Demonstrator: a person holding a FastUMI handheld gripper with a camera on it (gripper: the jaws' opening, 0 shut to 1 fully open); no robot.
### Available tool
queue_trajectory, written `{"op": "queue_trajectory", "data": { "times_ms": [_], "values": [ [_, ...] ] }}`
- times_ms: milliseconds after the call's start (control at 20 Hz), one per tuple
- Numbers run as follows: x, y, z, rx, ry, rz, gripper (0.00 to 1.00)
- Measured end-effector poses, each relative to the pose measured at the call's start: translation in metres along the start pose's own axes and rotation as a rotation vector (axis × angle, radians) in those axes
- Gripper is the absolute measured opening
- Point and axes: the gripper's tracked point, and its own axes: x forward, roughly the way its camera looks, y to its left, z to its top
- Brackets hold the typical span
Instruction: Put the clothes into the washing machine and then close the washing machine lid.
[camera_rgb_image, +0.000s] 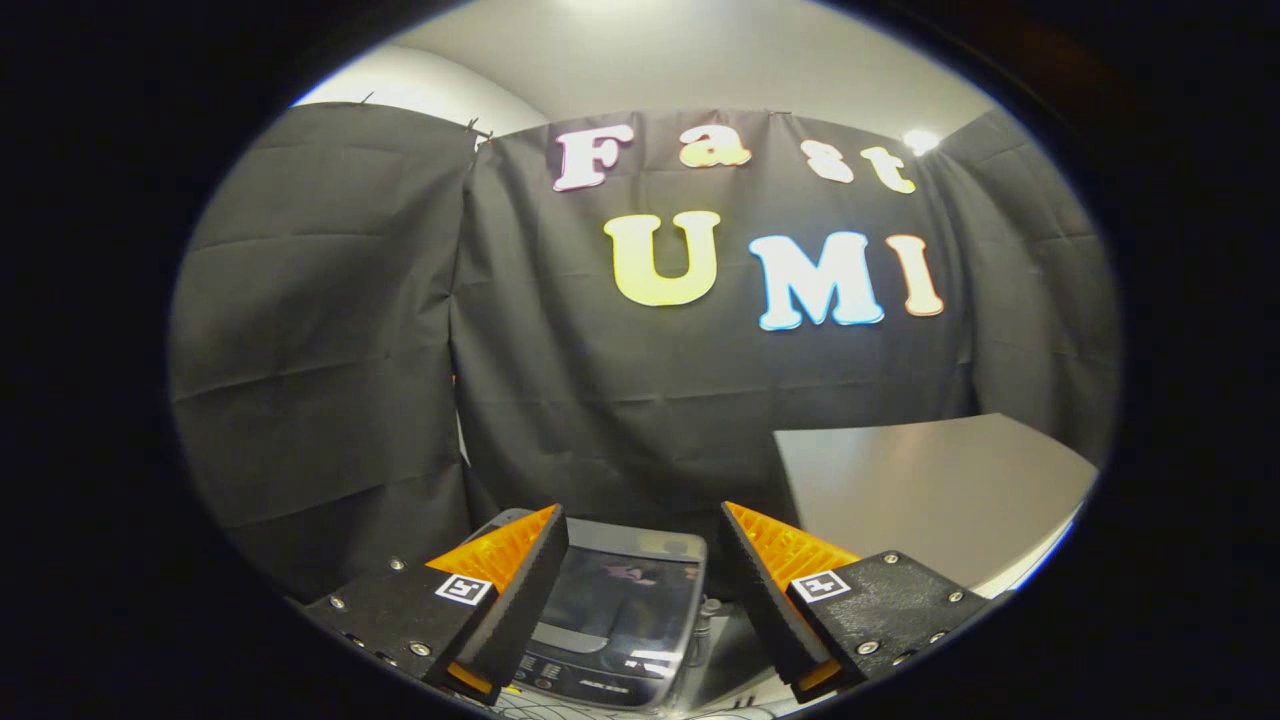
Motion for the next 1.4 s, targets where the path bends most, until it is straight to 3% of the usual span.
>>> {"op": "queue_trajectory", "data": {
  "times_ms": [400,850,1400],
  "values": [
    [-0.086,-0.076,-0.01,0.007,-0.013,-0.044,0.93],
    [-0.173,-0.126,0.011,-0.002,-0.091,-0.049,0.93],
    [-0.218,-0.17,0.003,0.039,-0.116,-0.11,0.93]
  ]
}}
